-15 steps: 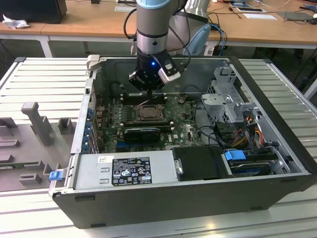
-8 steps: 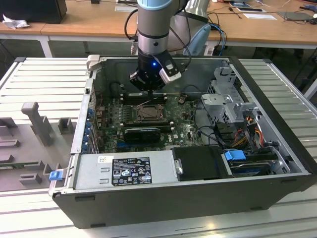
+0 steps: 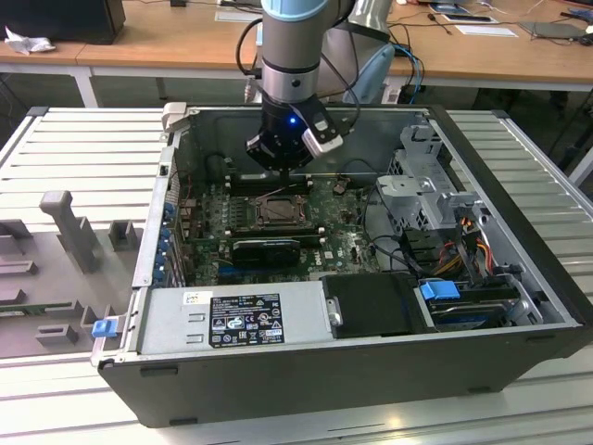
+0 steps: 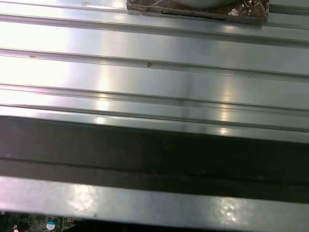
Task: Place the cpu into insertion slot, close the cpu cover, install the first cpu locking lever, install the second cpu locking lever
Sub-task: 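Install the first cpu locking lever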
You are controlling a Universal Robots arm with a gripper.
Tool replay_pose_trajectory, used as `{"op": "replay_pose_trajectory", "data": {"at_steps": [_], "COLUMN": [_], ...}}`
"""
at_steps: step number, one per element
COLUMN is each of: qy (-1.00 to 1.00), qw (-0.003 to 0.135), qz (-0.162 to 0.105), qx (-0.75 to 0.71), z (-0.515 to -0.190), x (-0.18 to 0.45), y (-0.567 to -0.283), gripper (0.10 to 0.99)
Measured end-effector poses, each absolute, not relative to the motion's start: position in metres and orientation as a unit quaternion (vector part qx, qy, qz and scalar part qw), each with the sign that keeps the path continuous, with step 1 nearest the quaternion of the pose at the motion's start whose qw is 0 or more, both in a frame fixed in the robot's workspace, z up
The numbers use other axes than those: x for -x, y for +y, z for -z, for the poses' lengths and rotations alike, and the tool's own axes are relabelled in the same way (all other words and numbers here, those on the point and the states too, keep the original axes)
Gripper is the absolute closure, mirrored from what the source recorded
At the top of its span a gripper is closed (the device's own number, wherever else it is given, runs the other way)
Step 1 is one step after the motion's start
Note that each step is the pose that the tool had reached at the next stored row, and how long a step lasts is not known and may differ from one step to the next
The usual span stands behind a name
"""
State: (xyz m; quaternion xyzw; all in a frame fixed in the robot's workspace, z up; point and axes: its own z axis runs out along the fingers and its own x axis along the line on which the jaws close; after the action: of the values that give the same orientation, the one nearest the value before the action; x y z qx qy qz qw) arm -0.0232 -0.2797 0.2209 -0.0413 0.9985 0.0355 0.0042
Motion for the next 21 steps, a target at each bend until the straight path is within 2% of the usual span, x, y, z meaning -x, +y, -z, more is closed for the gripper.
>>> {"op": "replay_pose_trajectory", "data": {"at_steps": [21], "qy": [0.998], "qw": [0.004], "qz": [-0.035], "qx": [0.042], "z": [-0.2102], "x": [0.0183], "y": [-0.2823], "gripper": [0.980]}}
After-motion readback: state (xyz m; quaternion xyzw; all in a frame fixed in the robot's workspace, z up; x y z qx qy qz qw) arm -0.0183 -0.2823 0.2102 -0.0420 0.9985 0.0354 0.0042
